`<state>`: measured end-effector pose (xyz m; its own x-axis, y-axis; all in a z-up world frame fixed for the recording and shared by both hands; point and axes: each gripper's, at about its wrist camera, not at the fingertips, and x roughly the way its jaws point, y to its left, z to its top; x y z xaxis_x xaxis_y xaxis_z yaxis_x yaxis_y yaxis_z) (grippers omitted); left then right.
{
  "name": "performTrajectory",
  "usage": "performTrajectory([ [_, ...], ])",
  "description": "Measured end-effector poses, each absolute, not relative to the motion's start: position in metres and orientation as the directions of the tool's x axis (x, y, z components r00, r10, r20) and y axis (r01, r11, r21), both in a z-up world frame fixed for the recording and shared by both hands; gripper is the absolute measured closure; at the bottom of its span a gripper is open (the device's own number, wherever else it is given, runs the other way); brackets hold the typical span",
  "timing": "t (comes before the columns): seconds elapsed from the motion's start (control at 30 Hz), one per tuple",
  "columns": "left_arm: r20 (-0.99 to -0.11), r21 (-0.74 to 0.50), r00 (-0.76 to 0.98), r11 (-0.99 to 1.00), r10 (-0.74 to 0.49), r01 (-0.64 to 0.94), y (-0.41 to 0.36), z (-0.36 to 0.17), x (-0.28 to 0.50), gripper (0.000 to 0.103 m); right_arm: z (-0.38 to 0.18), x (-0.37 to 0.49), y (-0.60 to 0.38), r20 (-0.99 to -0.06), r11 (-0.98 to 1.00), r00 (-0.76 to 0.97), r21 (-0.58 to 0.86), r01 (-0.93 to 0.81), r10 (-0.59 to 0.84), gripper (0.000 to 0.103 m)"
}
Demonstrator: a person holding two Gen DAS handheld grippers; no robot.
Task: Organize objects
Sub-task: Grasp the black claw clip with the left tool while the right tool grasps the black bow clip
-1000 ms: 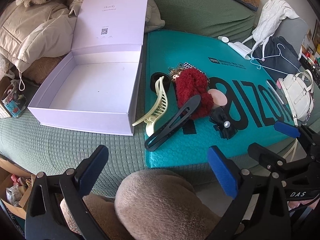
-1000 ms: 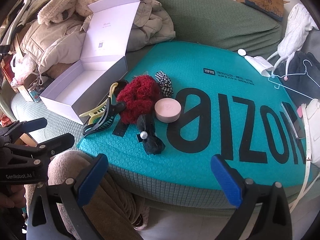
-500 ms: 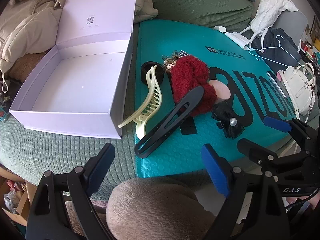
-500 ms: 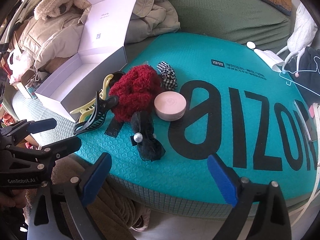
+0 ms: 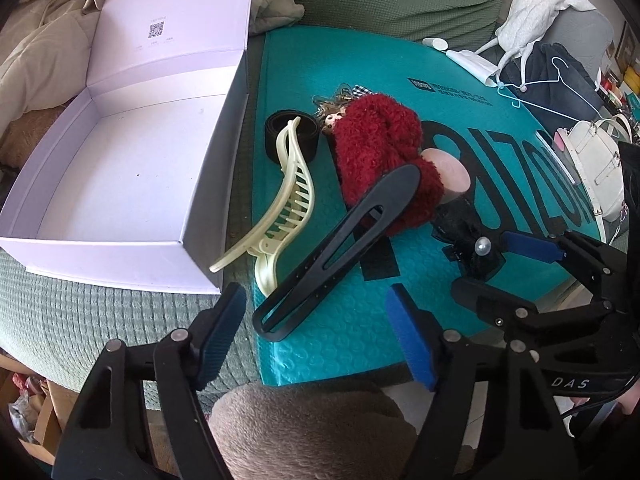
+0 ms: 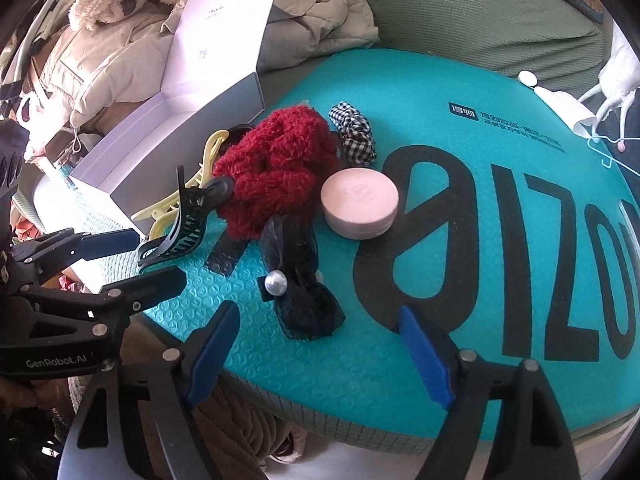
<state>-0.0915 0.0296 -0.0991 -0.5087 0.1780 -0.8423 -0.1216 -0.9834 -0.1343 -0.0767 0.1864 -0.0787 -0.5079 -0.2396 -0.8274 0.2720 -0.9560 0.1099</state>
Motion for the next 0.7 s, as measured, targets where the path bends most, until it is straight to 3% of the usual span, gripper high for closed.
performTrajectory([
  [0.2, -0.85, -0.144, -0.496, -0.983, 0.18, -0.111, 0.033, -0.109, -0.099, 0.042, -0.081, -0.081, 0.183, -0.818, -0.949, -0.516, 0.108, 0.296, -0.254, 0.031],
  [0.33, -0.851, -0.122, -0.503, -0.988, 0.151, -0.09, 0.034, -0.11, -0.1, 0.057, -0.081, -0.082, 0.181, -0.816, -0.948, -0.522, 0.09, 0.306, -0.247, 0.041],
  [0.7, -0.836, -0.128, -0.518, -0.982, 0.181, -0.137, 0.039, -0.097, -0.091, 0.082, -0.078, -0.077, 0.183, -0.816, -0.951, -0.528, 0.081, 0.298, -0.235, 0.065],
])
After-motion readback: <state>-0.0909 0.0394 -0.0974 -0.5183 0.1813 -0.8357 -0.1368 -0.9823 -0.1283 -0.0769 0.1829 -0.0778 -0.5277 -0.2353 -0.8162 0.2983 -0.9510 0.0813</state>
